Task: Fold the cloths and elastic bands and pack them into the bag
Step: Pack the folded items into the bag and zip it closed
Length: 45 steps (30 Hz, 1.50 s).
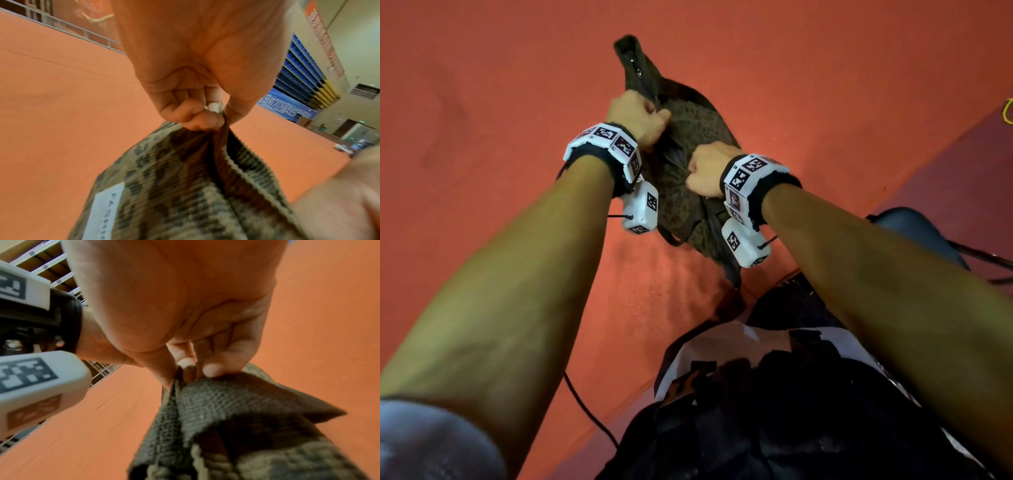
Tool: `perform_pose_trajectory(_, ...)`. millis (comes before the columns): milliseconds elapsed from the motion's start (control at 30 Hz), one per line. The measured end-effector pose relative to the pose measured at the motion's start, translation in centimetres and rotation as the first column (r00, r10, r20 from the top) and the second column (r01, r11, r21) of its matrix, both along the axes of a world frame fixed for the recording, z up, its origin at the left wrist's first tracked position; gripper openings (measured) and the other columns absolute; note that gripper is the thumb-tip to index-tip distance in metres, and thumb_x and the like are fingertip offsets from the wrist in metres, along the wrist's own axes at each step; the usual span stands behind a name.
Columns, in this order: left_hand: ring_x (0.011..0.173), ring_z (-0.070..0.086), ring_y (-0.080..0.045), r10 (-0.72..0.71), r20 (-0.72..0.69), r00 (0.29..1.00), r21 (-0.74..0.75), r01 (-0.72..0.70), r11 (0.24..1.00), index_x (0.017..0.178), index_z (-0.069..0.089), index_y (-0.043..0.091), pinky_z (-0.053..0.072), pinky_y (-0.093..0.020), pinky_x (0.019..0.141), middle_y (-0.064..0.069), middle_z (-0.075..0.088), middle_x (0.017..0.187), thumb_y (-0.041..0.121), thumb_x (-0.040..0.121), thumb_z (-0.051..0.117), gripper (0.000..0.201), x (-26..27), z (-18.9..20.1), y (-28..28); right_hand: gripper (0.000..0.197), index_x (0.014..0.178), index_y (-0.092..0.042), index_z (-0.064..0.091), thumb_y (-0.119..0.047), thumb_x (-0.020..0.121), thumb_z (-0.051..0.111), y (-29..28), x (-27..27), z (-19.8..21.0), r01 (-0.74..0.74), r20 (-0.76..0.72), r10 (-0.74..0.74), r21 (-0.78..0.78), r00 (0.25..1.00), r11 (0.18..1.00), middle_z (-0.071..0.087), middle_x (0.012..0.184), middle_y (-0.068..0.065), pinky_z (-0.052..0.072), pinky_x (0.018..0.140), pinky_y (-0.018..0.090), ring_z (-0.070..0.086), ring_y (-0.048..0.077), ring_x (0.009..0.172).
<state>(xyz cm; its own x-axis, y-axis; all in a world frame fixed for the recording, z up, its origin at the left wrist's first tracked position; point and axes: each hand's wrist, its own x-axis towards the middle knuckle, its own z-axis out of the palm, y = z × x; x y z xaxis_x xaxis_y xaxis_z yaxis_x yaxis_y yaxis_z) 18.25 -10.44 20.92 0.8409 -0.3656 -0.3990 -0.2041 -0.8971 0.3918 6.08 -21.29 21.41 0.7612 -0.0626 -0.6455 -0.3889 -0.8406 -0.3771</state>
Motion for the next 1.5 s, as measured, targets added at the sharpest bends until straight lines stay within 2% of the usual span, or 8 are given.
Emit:
perform_pose_trajectory(300,0.081,0.071,-0.028,-0.229,-0.040,0.973,-0.096,0.224,0.970,0.083,0.070,0.010,0.058,-0.034,0.074,-0.017,0.074,0.088,0.033,0.090,0.056,0.028,-4.9,0.6,-16.3,0.029,0.063,-0.007,0.041,-0.023,0.081,0.057,-14.2,-7.8,0.3,0.278,0.040,-0.277,-0.008,0.960,0.961,0.047,0.069,0.016,0.036,0.056,0.036,0.043,0.031,0.061)
perform_pose_trajectory(400,0.076,0.072,-0.028,-0.307,-0.056,0.950,-0.122,0.299,0.946,0.081,0.069,0.011,0.059,-0.035,0.072,-0.016,0.074,0.086,0.033,0.089,0.057,0.027,-7.1,0.0,-21.5,0.028,0.077,0.005,0.053,-0.022,0.083,0.057,-18.0,-10.7,0.2,0.361,0.046,-0.360,-0.025,0.932,0.932,0.063,0.095,0.029,0.053,0.072,0.052,0.059,0.048,0.087)
perform_pose_trajectory(500,0.074,0.071,-0.029,-0.386,-0.083,0.919,-0.165,0.369,0.915,0.082,0.071,0.004,0.059,-0.035,0.071,-0.016,0.074,0.083,0.034,0.087,0.058,0.034,-9.8,-0.6,-26.5,0.022,0.077,0.001,0.060,-0.021,0.082,0.060,-21.6,-13.9,-0.1,0.442,0.024,-0.441,-0.077,0.897,0.894,0.065,0.094,0.025,0.048,0.060,0.043,0.057,0.038,0.074)
perform_pose_trajectory(633,0.073,0.070,-0.032,-0.522,-0.111,0.846,-0.224,0.490,0.842,0.077,0.069,0.011,0.060,-0.037,0.072,-0.014,0.071,0.075,0.035,0.087,0.058,0.028,-14.1,-1.1,-32.8,0.024,0.097,-0.008,0.070,-0.027,0.083,0.064,-26.1,-19.1,-0.4,0.576,0.013,-0.580,-0.136,0.814,0.806,0.067,0.101,0.016,0.055,0.079,0.042,0.062,0.035,0.091)
perform_pose_trajectory(767,0.052,0.065,-0.019,-0.668,-0.115,0.736,-0.279,0.621,0.732,0.074,0.062,0.017,0.056,-0.023,0.058,-0.013,0.074,0.076,0.034,0.093,0.057,0.025,-18.6,-2.1,-37.9,0.022,0.096,-0.007,0.068,-0.027,0.089,0.063,-29.1,-24.5,-0.8,0.658,-0.007,-0.669,-0.175,0.743,0.733,0.063,0.108,0.018,0.047,0.078,0.036,0.058,0.032,0.096)
perform_pose_trajectory(1133,0.062,0.067,-0.034,-0.855,-0.253,0.453,-0.309,0.799,0.516,0.065,0.054,0.015,0.057,-0.043,0.058,-0.012,0.060,0.063,0.026,0.089,0.057,0.026,-31.3,-5.9,-44.6,0.027,0.103,-0.023,0.072,-0.040,0.082,0.066,-30.3,-36.5,-2.6,0.841,-0.075,-0.902,-0.335,0.424,0.424,0.066,0.110,0.015,0.052,0.086,0.039,0.062,0.036,0.100)
perform_pose_trajectory(1367,0.047,0.067,-0.019,-0.898,-0.302,0.320,-0.338,0.845,0.414,0.059,0.051,0.014,0.059,-0.034,0.057,-0.014,0.071,0.066,0.023,0.089,0.055,0.032,-37.2,-11.0,-45.5,0.034,0.118,-0.028,0.069,-0.042,0.087,0.061,-29.0,-41.4,-6.9,0.868,-0.154,-0.952,-0.393,0.264,0.304,0.063,0.123,0.013,0.048,0.091,0.039,0.060,0.036,0.110)
perform_pose_trajectory(1500,0.061,0.069,-0.028,-0.893,-0.331,0.306,-0.332,0.847,0.414,0.061,0.054,0.004,0.059,-0.038,0.064,-0.018,0.069,0.070,0.027,0.089,0.055,0.036,-39.1,-14.5,-45.5,0.037,0.122,-0.026,0.066,-0.044,0.091,0.058,-28.2,-42.6,-9.9,0.853,-0.187,-0.958,-0.442,0.215,0.278,0.063,0.124,0.014,0.048,0.090,0.039,0.060,0.037,0.110)
